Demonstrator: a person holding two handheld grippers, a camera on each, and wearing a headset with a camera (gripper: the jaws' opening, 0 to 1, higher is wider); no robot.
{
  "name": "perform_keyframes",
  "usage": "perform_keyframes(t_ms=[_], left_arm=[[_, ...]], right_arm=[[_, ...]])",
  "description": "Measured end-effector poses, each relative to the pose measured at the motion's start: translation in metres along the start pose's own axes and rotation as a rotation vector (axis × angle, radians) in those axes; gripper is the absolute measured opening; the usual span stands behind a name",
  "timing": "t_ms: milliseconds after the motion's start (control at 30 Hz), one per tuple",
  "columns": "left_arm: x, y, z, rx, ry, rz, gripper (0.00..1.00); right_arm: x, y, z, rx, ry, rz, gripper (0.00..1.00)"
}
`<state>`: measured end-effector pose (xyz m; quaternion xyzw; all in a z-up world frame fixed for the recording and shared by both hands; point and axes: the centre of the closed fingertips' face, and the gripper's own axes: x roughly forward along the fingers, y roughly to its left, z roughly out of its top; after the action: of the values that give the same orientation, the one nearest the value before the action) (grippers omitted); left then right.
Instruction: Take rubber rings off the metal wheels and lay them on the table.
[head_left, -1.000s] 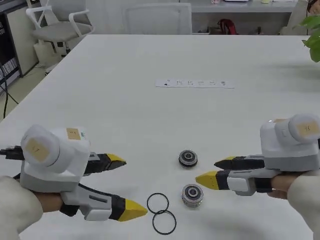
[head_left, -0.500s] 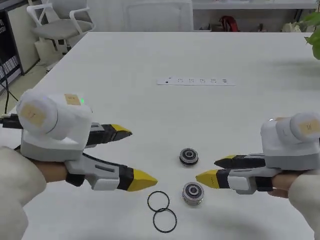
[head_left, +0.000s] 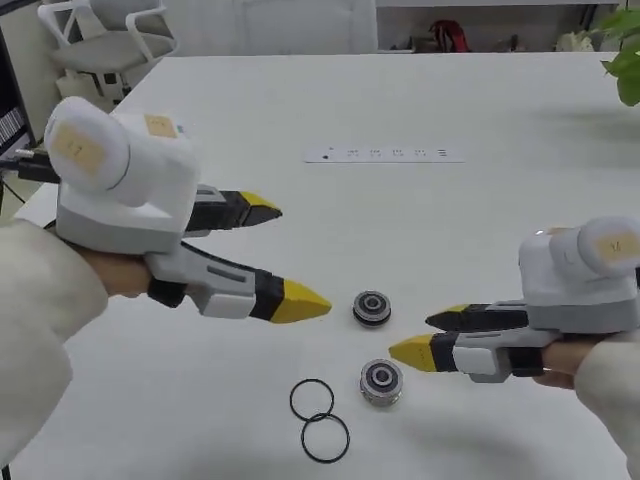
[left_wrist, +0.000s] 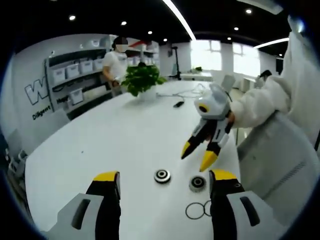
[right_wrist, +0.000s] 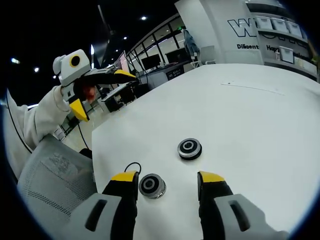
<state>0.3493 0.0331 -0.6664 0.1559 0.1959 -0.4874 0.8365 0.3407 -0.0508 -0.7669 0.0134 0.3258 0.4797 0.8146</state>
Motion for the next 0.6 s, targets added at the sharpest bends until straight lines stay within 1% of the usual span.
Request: perform_keyframes(t_ms=[167, 233, 267, 333, 467, 600], left_arm=[[0.008, 0.004, 0.007, 0.004, -0.010, -0.004, 0.72], [0.012, 0.004, 0.008, 0.018, -0.007, -0.008, 0.72], [0.014, 0.004, 0.008, 0.036, -0.008, -0.011, 0.72], [0.018, 0.004, 0.008, 0.049, -0.008, -0.016, 0.71], [0.026, 0.005, 0.006, 0.048, -0.008, -0.024, 0.71], [0.031, 0.007, 0.002, 0.058, -0.009, -0.021, 0.70]], right_arm=[[0.000, -0.003, -0.001, 0.007, 0.000, -0.003, 0.44], [-0.001, -0.003, -0.001, 0.009, -0.002, -0.003, 0.44], [-0.001, -0.003, -0.001, 0.009, -0.003, -0.004, 0.44], [-0.001, -0.003, -0.002, 0.011, -0.003, -0.003, 0.44], [-0.001, -0.003, -0.002, 0.017, -0.005, -0.003, 0.44], [-0.001, -0.003, -0.002, 0.020, -0.007, -0.002, 0.44]])
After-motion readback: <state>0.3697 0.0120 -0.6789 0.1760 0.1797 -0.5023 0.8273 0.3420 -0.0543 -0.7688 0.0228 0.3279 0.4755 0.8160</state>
